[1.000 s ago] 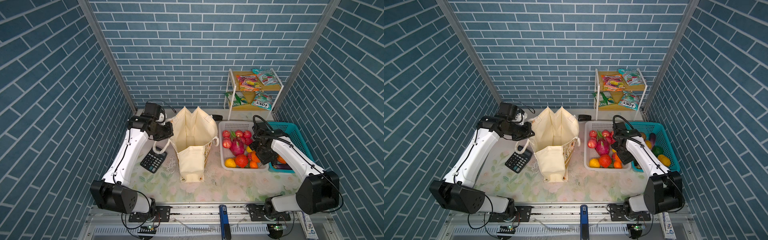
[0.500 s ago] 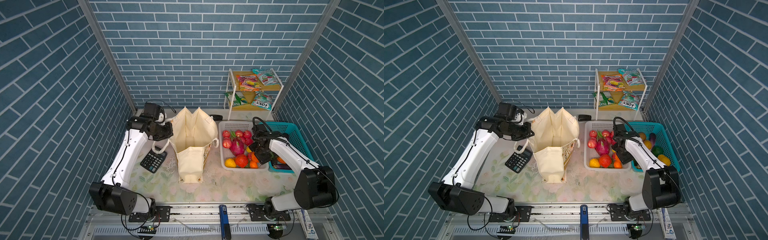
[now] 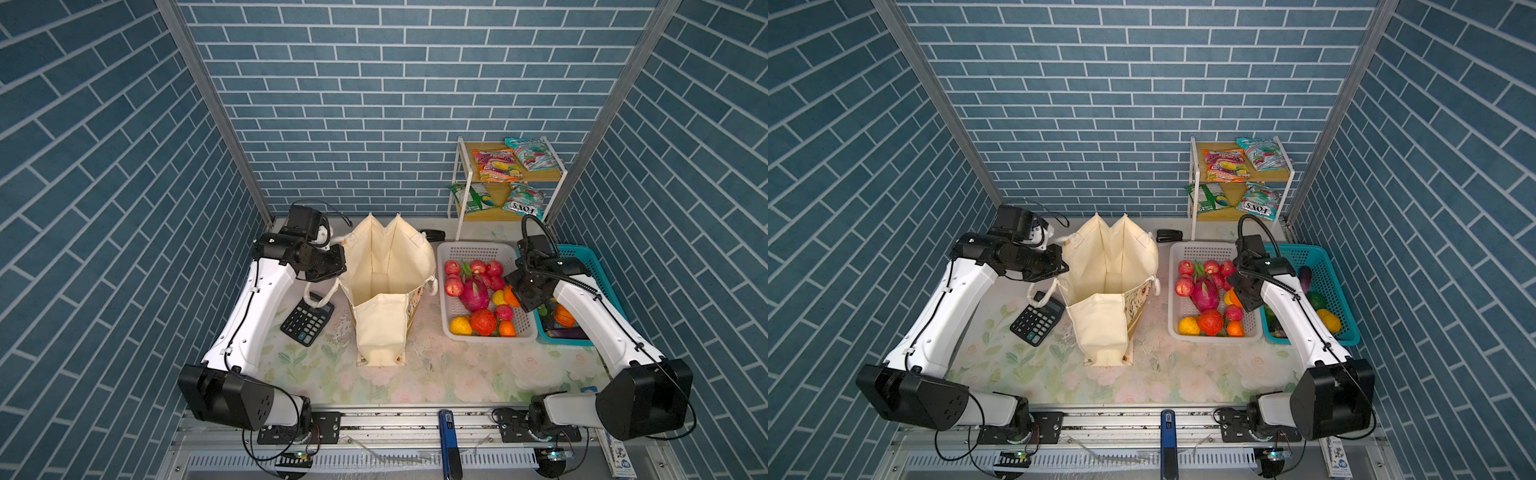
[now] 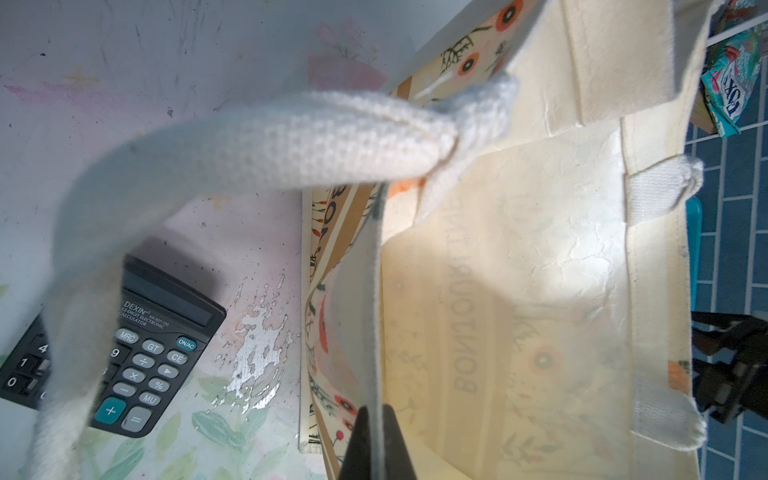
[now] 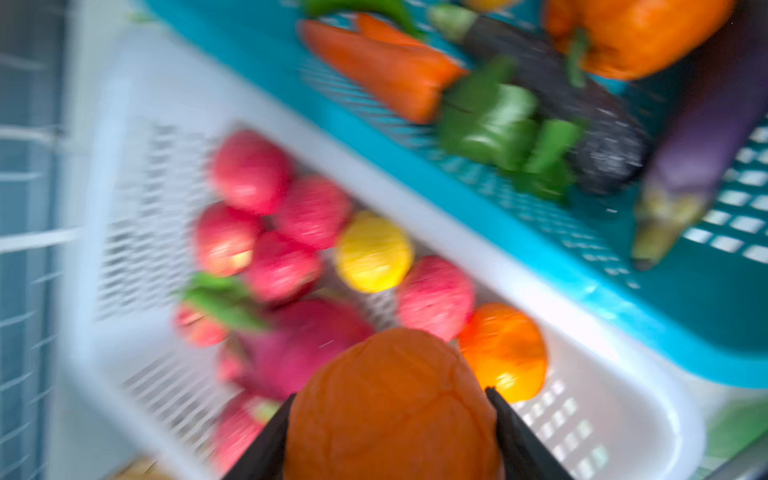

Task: Place the food into the grocery bag and tie it
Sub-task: 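Carry the orange fruit into the open bag and release it with the right gripper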

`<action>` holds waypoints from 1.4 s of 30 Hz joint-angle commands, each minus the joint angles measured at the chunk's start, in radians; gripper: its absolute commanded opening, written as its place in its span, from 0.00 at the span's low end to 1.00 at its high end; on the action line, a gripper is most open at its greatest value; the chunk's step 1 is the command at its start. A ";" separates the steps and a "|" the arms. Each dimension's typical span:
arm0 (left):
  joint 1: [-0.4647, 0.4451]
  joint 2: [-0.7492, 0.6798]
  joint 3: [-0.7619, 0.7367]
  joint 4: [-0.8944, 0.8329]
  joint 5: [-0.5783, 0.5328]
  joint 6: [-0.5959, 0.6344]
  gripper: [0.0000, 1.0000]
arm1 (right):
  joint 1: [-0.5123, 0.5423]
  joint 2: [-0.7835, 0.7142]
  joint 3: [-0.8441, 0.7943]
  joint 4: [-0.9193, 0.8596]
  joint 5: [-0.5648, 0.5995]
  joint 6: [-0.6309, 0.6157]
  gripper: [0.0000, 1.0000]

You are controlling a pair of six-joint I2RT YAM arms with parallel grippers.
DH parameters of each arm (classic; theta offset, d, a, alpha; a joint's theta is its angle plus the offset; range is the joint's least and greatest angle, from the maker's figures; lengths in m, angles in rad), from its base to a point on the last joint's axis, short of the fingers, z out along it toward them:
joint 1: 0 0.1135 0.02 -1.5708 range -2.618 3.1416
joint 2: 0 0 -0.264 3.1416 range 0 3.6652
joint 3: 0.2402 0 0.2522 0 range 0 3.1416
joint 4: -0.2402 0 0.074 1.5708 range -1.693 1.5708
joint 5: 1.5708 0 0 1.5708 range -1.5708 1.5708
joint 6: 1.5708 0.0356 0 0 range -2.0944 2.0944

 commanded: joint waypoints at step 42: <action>-0.012 0.001 0.002 0.036 -0.020 -0.097 0.00 | 0.703 0.930 1.168 -0.263 -0.194 -0.952 0.53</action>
